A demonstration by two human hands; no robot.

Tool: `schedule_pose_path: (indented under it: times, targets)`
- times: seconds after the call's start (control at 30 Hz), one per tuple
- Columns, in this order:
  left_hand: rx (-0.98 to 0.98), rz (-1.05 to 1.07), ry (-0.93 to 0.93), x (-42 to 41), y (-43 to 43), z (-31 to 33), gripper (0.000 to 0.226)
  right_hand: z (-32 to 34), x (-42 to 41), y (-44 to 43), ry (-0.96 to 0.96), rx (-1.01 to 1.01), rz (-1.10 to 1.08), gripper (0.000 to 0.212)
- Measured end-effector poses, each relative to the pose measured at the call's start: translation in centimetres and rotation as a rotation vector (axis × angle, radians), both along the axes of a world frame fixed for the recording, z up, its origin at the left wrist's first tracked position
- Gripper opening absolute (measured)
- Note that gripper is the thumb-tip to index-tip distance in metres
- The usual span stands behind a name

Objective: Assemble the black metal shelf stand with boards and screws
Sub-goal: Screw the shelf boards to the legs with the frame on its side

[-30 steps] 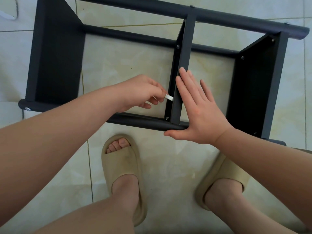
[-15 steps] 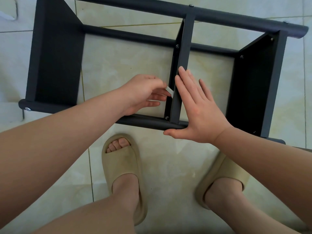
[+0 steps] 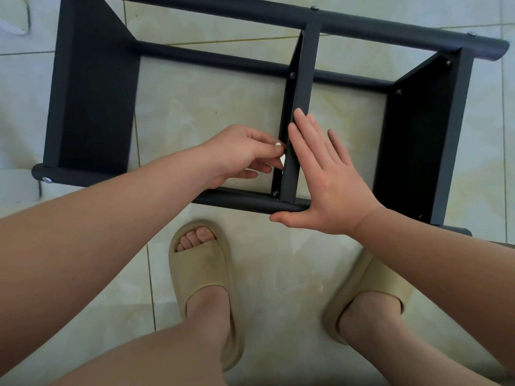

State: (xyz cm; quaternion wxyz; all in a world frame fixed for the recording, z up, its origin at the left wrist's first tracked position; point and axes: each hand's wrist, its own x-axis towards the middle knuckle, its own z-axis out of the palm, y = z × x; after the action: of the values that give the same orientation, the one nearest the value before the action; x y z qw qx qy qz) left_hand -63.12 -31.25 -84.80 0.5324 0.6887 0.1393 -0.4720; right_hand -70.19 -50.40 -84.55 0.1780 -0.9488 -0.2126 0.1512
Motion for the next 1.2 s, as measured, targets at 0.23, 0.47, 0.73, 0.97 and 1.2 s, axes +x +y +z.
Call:
schedule_pose_path:
  times: [0.23,0.47,0.73,0.97,1.2]
  targets:
    - [0.029,-0.107,0.067,0.23,0.29,0.33,0.018,-0.07,-0.04,0.04,-0.004,0.001,0.000,0.128]
    - [0.024,-0.162,0.097,0.55,0.04,0.73,0.014,-0.05,0.00,0.01,-0.003,-0.001,0.000,0.128]
    - [0.028,-0.186,0.079,0.77,0.16,0.84,0.011,0.02,-0.01,0.04,0.006,-0.004,0.001,0.128]
    - [0.015,-0.192,0.075,0.50,0.18,0.76,0.014,0.08,0.00,0.07,0.018,0.002,0.000,0.127]
    - [0.050,-0.197,0.058,0.36,0.41,0.96,0.015,0.12,0.05,0.08,0.018,-0.006,0.002,0.128]
